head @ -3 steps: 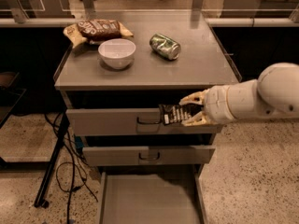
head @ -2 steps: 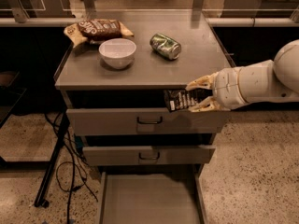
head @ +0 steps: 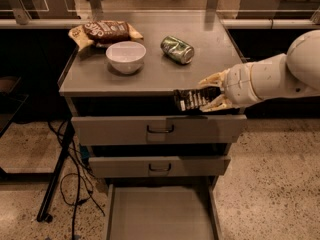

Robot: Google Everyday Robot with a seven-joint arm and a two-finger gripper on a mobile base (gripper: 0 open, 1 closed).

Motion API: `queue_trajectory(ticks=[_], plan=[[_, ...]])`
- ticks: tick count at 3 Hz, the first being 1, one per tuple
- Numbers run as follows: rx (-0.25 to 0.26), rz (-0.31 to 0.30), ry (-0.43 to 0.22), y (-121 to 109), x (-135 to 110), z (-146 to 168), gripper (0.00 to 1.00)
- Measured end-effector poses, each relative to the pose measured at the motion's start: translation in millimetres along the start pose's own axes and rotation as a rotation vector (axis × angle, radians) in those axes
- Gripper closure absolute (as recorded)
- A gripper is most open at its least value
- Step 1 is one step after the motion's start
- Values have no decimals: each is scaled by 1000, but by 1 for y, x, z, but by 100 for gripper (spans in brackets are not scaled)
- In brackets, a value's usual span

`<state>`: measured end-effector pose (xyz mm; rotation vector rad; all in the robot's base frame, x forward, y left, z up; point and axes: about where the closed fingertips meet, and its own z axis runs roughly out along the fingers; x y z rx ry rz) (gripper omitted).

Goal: Pick rxbar chocolate from bottom drawer and place on counter

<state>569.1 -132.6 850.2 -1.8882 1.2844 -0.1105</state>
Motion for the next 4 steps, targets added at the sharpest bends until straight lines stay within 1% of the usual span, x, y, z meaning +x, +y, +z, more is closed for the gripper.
queue_trajectory(ticks=[1, 2, 3, 4], plan=[[-17, -23, 5, -30, 17, 12, 100], [-26, -24, 5, -55, 36, 16, 100], [-41, 23, -54, -73, 60, 21, 100], [-53, 41, -95, -92, 69, 27, 100]])
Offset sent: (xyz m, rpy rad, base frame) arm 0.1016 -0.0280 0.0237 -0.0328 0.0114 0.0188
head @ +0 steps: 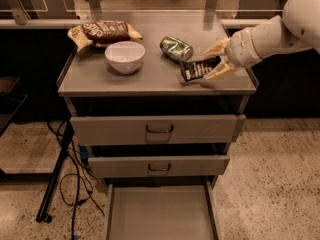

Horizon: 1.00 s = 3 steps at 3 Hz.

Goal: Pick rxbar chocolate from bottom drawer and place on counter

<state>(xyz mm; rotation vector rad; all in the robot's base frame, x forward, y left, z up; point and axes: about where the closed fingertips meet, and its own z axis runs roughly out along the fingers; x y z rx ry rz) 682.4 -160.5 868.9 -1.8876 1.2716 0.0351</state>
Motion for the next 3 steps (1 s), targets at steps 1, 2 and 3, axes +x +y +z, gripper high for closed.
queue_trajectory(ticks=[1, 2, 3], plan=[[12, -6, 0, -7, 0, -5, 81], [12, -6, 0, -7, 0, -5, 50], [12, -6, 0, -7, 0, -5, 27]])
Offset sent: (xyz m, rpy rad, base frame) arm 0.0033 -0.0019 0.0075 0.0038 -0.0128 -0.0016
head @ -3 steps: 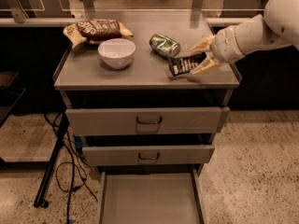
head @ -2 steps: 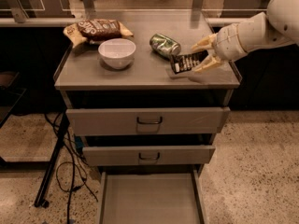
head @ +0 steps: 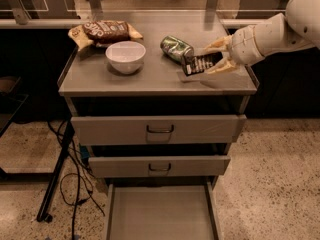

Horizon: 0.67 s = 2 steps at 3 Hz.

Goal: Pick rxbar chocolate from bottom drawer and place on counter

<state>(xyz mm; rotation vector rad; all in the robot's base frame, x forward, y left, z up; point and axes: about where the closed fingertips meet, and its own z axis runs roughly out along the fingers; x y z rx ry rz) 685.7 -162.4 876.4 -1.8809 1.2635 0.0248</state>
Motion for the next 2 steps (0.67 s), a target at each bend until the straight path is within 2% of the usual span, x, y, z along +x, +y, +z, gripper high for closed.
queue_trajectory(ticks=[1, 2], plan=[[0, 0, 0, 0, 0, 0, 4], [0, 0, 0, 0, 0, 0, 0]])
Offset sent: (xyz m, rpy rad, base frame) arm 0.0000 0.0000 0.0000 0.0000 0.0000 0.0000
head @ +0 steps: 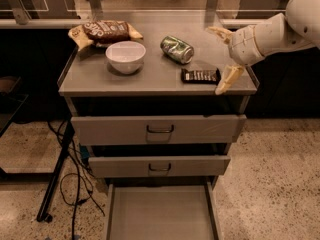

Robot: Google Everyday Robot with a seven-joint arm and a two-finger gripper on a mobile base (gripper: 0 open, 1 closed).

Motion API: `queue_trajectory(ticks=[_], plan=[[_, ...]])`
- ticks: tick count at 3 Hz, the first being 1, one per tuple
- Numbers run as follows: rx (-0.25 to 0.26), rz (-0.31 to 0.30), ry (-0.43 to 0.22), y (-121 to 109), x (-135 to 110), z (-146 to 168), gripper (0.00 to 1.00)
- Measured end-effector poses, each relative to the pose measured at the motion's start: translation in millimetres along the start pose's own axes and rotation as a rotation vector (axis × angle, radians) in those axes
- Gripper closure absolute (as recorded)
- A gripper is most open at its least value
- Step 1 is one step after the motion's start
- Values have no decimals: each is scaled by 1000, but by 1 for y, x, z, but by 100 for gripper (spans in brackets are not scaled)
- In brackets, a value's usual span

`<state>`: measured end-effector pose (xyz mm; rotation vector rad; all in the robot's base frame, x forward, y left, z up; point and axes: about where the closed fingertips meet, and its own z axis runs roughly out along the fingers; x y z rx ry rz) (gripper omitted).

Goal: Pick rxbar chocolate from bottom drawer and place on counter

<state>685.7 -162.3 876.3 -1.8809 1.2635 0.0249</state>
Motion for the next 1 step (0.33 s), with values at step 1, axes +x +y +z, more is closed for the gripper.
queue_trajectory(ticks=[1], plan=[[0, 0, 0, 0, 0, 0, 0]])
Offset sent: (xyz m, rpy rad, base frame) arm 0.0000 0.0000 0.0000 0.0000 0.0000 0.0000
